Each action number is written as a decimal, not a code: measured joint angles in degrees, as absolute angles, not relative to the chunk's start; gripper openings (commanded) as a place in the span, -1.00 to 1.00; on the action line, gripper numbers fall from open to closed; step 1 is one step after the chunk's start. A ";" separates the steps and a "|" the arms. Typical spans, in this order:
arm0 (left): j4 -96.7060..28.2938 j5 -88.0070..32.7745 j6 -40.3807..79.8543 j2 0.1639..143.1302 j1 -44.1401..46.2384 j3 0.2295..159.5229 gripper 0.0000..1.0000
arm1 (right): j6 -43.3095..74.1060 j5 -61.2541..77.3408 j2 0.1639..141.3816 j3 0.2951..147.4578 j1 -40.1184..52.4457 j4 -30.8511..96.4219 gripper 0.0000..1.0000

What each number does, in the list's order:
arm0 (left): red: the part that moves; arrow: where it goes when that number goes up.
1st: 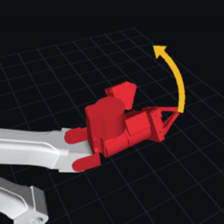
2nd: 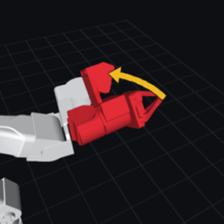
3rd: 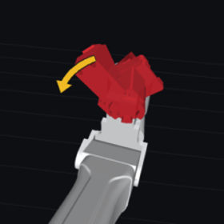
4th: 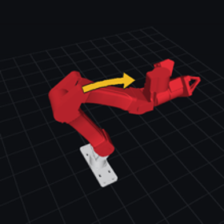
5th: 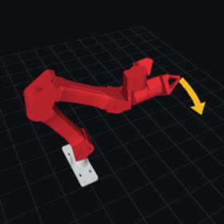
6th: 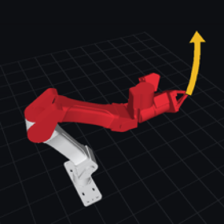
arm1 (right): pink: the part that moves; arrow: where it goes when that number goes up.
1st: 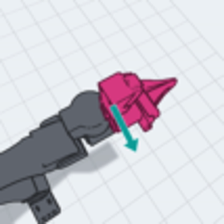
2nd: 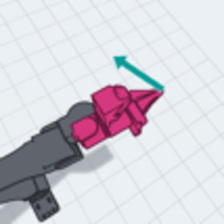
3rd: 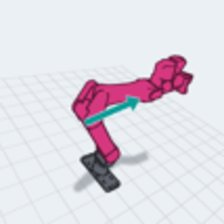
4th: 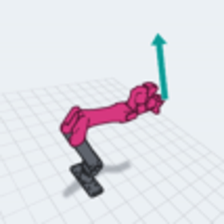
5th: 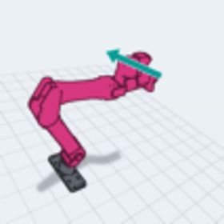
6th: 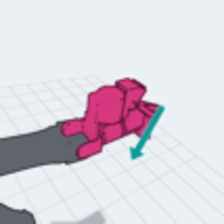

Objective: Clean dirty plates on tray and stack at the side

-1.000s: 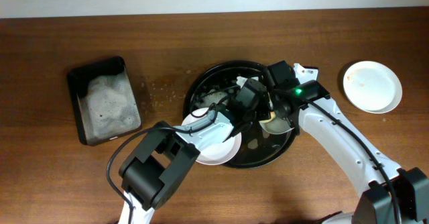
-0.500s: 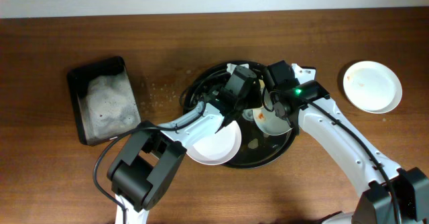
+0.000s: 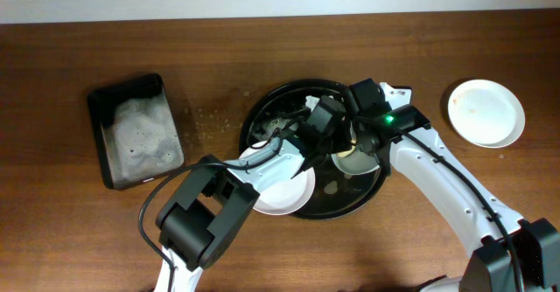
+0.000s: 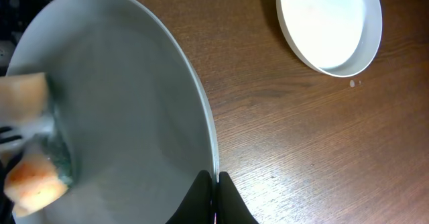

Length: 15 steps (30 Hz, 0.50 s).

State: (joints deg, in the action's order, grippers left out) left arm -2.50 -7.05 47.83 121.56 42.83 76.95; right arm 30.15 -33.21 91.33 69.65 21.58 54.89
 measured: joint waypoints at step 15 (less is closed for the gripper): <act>-7.33 -7.70 42.26 120.79 38.28 77.58 -0.99 | 29.93 -31.88 91.33 69.65 21.76 54.24 -0.92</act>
